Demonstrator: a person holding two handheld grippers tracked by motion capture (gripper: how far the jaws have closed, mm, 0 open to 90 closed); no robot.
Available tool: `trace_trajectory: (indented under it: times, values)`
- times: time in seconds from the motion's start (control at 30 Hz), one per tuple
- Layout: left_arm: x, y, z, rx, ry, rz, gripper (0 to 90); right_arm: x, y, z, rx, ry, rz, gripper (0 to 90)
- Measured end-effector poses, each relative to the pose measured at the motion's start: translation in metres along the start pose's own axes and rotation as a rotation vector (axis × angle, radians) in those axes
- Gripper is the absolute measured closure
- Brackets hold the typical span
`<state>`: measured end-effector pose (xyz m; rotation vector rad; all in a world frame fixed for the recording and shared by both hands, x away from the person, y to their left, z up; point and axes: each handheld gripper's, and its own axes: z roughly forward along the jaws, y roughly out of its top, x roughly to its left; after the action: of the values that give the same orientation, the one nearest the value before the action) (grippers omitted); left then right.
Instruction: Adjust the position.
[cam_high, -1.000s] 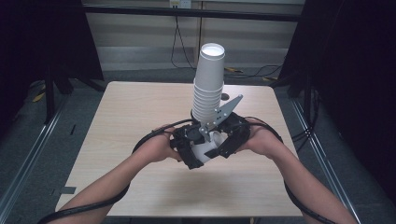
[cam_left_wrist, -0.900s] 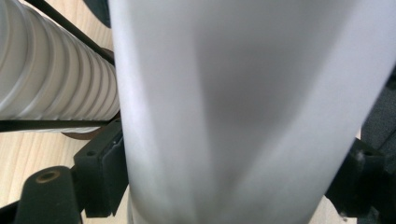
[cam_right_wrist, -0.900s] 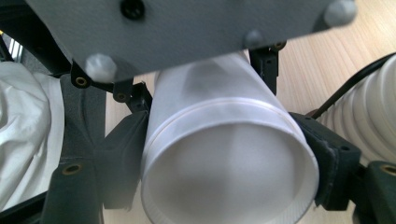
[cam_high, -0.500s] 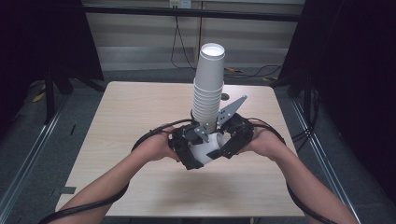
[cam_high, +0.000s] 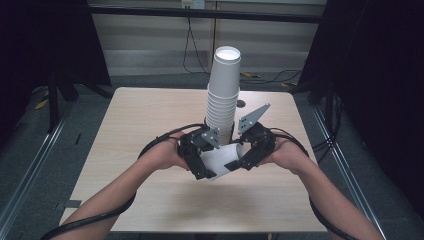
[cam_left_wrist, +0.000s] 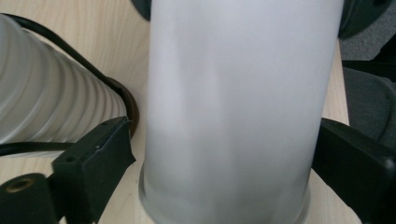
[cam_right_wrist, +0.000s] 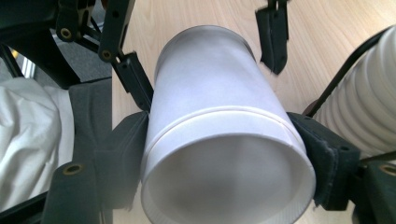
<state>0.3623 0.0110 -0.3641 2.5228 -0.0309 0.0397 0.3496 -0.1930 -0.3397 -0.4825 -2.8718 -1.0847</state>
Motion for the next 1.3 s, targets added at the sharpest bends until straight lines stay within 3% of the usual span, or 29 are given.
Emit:
trace_trajectory:
  times: [0.43,0.73,1.3]
  values:
    - [0.009,-0.018,-0.008,-0.064,0.010,-0.092,0.6,-0.009,-0.013,-0.011,-0.053,-0.024,0.047,24.6]
    - [0.009,-0.026,-0.009,-0.095,0.026,-0.128,0.0,-0.009,-0.017,-0.012,-0.104,-0.020,0.061,24.5]
    - [0.008,-0.029,0.003,-0.121,0.001,-0.134,0.0,-0.007,-0.012,-0.012,-0.132,-0.005,0.053,24.4]
